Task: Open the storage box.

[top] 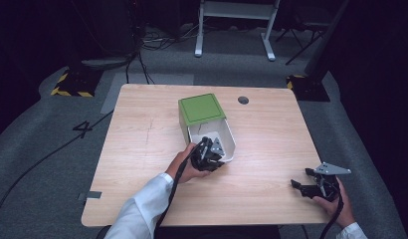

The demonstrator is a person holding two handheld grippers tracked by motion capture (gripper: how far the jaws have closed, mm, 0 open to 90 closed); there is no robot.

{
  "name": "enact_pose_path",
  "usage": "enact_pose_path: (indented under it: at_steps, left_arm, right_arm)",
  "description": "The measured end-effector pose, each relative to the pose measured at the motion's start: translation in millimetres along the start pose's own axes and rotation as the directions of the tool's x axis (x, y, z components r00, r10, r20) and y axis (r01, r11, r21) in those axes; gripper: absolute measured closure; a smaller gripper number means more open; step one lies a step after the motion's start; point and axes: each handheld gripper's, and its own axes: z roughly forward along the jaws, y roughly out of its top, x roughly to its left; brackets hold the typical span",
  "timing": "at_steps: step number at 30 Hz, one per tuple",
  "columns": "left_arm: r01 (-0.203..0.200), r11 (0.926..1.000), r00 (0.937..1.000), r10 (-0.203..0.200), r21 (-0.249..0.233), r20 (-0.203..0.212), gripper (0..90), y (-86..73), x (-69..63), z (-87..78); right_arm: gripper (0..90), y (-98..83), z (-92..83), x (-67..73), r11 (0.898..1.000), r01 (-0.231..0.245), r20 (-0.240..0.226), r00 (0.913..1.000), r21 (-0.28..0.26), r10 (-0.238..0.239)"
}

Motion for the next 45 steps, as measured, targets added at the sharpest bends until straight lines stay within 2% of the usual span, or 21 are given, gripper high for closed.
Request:
enact_pose_path:
  at_steps: [7,15,20,24,27,29,33,35,36,38,40,42,45]
  left_arm:
    - [0.006,1.0,0.9998,-0.006,-0.002,0.02,73.5,-0.8,-4.4,-2.3]
    - [0.021,0.9997,0.9995,-0.021,-0.011,0.023,72.8,-3.8,-6.6,-7.8]
    - [0.013,0.9998,0.9995,-0.012,-0.014,0.03,73.2,-3.0,-10.6,-8.1]
    - [0.002,1.0,0.9992,-0.003,0.004,0.041,73.6,-0.6,-17.8,-3.9]
    - [0.0,1.0,0.9993,0.0,0.003,0.037,72.5,1.5,-21.3,-4.3]
    - [0.009,0.9999,0.9999,-0.009,0.005,0.014,67.9,2.5,-21.4,-5.7]
    - [0.021,0.999,0.9997,-0.021,-0.039,0.014,65.1,3.2,-18.3,-13.6]
    - [0.014,0.998,0.9995,-0.012,-0.061,0.031,59.3,3.5,-18.5,-18.2]
    - [0.008,0.9973,0.9994,-0.006,-0.072,0.034,59.3,3.9,-19.4,-21.1]
    - [-0.011,0.9941,0.9991,0.015,-0.108,0.038,53.9,6.3,-22.2,-31.9]
    - [-0.018,0.992,0.9989,0.023,-0.125,0.041,54.0,6.9,-22.8,-35.6]
    - [-0.041,0.9891,0.9989,0.044,-0.141,0.017,50.6,8.3,-24.5,-46.2]
    - [-0.037,0.9866,0.9993,0.038,-0.159,0.005,46.3,7.6,-23.8,-52.8]
  right_arm:
    - [15.8,0.0,0.0,0.0,1.0,0.0,0.0,1.0,0.0,0.0]
    - [15.8,0.0,0.0,0.0,1.0,0.0,0.0,1.0,0.0,0.0]
    - [15.8,0.0,0.0,0.0,1.0,0.0,0.0,1.0,0.0,0.0]
    - [15.8,0.0,0.0,0.0,1.0,0.0,0.0,1.0,0.0,0.0]
    - [15.8,0.0,0.0,0.0,1.0,0.0,0.0,1.0,0.0,0.0]
    - [15.8,0.0,0.0,0.0,1.0,0.0,0.0,1.0,0.0,0.0]
    - [15.8,0.0,0.0,0.0,1.0,0.0,0.0,1.0,0.0,0.0]
    - [15.8,0.0,0.0,0.0,1.0,0.0,0.0,1.0,0.0,0.0]
    - [15.8,0.0,0.0,0.0,1.0,0.0,0.0,1.0,0.0,0.0]
    - [15.8,0.0,0.0,0.0,1.0,0.0,0.0,1.0,0.0,0.0]
    - [15.8,0.0,0.0,0.0,1.0,0.0,0.0,1.0,0.0,0.0]
    - [15.8,0.0,0.0,0.0,1.0,0.0,0.0,1.0,0.0,0.0]
    - [15.8,0.0,0.0,0.0,1.0,0.0,0.0,1.0,0.0,0.0]
